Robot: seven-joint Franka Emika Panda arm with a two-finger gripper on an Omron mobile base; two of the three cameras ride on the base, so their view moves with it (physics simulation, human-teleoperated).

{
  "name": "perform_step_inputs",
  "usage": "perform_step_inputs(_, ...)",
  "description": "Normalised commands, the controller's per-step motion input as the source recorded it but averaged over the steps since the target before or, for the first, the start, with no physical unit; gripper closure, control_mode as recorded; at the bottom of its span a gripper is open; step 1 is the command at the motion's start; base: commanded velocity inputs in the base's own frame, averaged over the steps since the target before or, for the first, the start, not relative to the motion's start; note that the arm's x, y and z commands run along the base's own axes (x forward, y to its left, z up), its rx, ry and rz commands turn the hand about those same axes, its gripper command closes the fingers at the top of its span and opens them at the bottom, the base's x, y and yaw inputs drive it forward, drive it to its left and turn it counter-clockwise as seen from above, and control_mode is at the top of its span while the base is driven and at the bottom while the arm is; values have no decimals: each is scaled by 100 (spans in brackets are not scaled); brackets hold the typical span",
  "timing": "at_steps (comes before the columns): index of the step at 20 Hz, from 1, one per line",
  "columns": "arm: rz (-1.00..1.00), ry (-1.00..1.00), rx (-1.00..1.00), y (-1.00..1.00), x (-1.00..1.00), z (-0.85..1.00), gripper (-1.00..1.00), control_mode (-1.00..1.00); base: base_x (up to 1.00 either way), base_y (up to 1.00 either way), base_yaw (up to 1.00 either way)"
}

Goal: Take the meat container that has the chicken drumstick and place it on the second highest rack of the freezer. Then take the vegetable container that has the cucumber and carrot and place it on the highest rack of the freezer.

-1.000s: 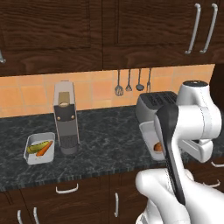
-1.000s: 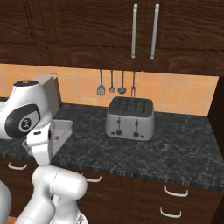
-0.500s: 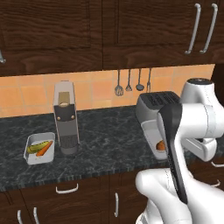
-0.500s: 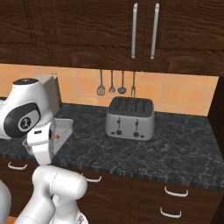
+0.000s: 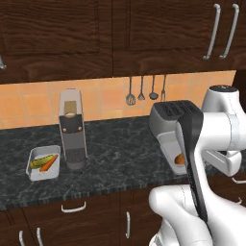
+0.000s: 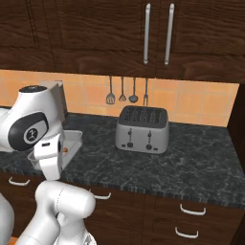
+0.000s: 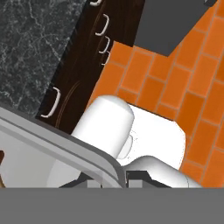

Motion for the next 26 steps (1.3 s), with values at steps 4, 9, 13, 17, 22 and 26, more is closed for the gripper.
perform_step_inputs(4, 0, 0, 0, -1, 0, 0, 100, 100, 0, 0, 0)
perform_step_inputs(9, 0, 0, 0, 0, 0, 0, 100, 100, -38, 0, 10)
perform_step_inputs(13, 0, 0, 0, 0, 0, 0, 100, 100, -54, 0, 31)
perform_step_inputs(17, 0, 0, 0, 0, 0, 0, 100, 100, -41, 0, 45)
perform_step_inputs(22, 0, 0, 0, 0, 0, 0, 100, 100, -9, 0, 50)
perform_step_inputs(26, 0, 0, 0, 0, 0, 0, 100, 100, 0, 0, 63)
